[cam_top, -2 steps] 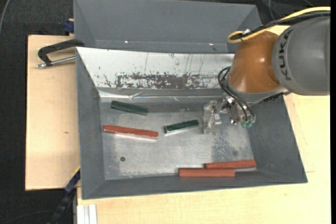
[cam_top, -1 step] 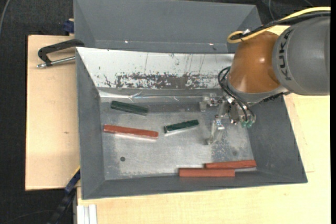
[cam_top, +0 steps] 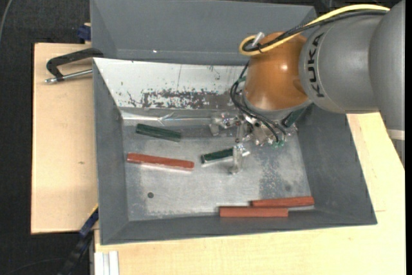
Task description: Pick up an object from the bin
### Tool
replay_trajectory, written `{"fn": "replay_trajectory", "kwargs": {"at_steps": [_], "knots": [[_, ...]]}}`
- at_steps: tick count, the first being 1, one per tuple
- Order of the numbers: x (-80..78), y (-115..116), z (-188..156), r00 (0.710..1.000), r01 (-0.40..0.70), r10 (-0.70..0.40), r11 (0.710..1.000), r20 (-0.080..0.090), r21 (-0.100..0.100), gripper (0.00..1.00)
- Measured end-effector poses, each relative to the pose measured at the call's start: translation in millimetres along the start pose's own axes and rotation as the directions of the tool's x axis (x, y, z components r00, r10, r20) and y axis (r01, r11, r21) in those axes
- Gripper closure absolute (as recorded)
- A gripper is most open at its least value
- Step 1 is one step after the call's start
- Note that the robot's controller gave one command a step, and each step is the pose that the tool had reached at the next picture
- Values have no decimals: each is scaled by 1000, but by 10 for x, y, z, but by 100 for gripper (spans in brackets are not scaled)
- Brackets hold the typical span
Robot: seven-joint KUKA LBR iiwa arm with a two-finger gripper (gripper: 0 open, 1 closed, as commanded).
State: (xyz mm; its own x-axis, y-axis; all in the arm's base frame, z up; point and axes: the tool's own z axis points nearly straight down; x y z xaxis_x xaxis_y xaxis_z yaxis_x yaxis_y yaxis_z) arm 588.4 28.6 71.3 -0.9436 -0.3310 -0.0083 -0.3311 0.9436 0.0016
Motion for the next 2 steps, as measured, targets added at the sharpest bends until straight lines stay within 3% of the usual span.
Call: {"fn": "replay_trajectory", "kwargs": {"at_steps": [1,2], "knots": [[10,-22,1,1000,-3,3,1000,-2,2,100],[99,-193,-1306,983,185,-185,983,5,7,100]]}}
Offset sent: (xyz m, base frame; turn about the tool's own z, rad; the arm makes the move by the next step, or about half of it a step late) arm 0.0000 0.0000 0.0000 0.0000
